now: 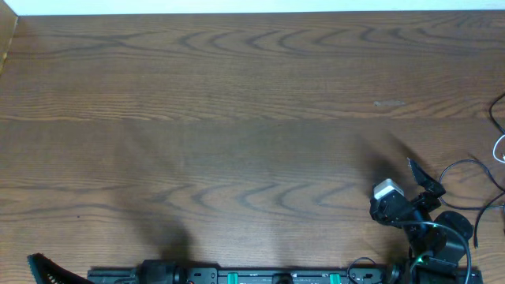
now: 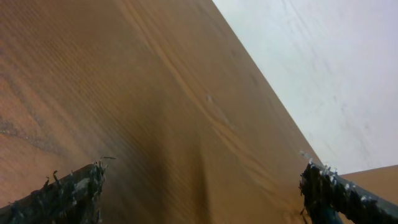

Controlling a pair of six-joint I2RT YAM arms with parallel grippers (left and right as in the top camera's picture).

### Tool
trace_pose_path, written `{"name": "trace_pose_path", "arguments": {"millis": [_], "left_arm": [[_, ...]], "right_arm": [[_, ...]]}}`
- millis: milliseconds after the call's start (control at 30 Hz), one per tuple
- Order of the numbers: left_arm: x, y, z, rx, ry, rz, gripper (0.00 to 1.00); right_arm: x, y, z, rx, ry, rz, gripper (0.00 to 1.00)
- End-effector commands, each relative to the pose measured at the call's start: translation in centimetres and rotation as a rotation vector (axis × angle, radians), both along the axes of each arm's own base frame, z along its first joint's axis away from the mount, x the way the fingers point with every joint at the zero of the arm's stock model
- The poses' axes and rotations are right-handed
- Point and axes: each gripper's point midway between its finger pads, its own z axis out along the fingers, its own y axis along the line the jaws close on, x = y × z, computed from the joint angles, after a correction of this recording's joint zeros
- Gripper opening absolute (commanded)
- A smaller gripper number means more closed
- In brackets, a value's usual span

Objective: Untangle cables

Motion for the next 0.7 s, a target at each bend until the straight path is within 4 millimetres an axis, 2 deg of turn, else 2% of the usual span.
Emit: {"name": "trace_pose_path", "arguments": {"millis": [0, 200, 400, 667], "left_arm": [[-0.1, 0.1, 0.1, -0.008, -0.006, 0.008, 1.00], [-0.1, 0.1, 0.1, -0.008, -0.004, 0.007, 1.00], [-0.1, 0.1, 0.1, -0.008, -0.004, 0.007, 1.00], [0.5, 0.1, -0.4, -0.008, 0.015, 0.007, 0.99]], "right_arm": [[0.0, -0.2, -0.3, 0.019, 0.014, -0.017, 0.99], [0.0, -0.2, -0.3, 0.018, 0.015, -0.017, 0.99], [-0.2, 1.9, -0.4, 0.018, 0.016, 0.075, 0.99], [-0.3, 2.4, 0.5, 0.010, -0.029, 0.098, 0.99]]}}
